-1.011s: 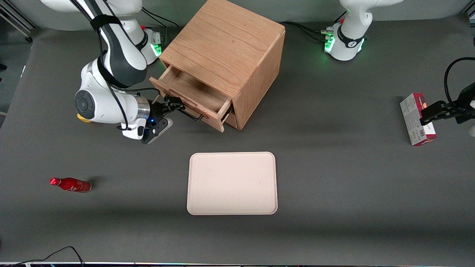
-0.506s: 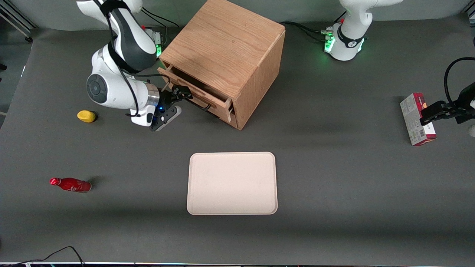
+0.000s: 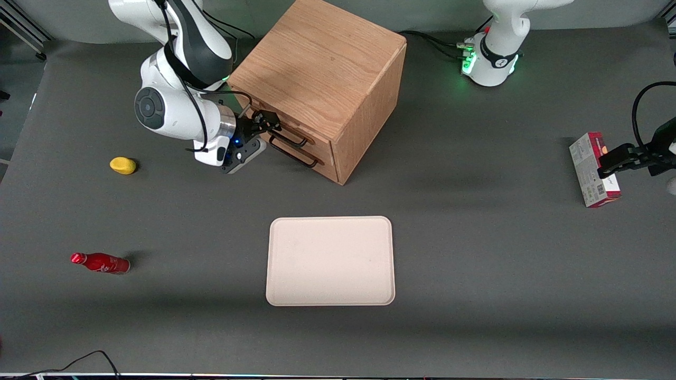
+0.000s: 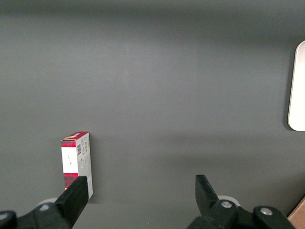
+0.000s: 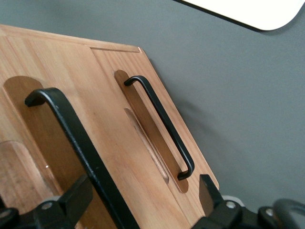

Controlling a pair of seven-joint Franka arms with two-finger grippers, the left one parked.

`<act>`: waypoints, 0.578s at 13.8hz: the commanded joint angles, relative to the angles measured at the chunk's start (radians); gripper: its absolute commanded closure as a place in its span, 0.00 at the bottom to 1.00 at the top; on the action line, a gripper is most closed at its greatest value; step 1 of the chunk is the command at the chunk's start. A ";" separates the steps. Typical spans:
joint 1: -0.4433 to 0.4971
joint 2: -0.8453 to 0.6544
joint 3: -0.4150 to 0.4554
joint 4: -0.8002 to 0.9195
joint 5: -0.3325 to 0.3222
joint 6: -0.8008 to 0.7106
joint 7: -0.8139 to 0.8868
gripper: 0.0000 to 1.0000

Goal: Close top drawer
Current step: 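Push the drawer front with the right gripper into the wooden cabinet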

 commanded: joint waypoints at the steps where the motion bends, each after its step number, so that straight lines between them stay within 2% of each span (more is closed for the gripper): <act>1: -0.002 -0.042 0.019 -0.030 0.045 0.003 0.017 0.00; 4: -0.010 -0.019 0.018 0.023 0.022 -0.011 0.006 0.00; 6: -0.013 0.007 0.007 0.101 -0.053 -0.026 0.012 0.00; 8: -0.018 0.030 -0.019 0.225 -0.063 -0.150 0.015 0.00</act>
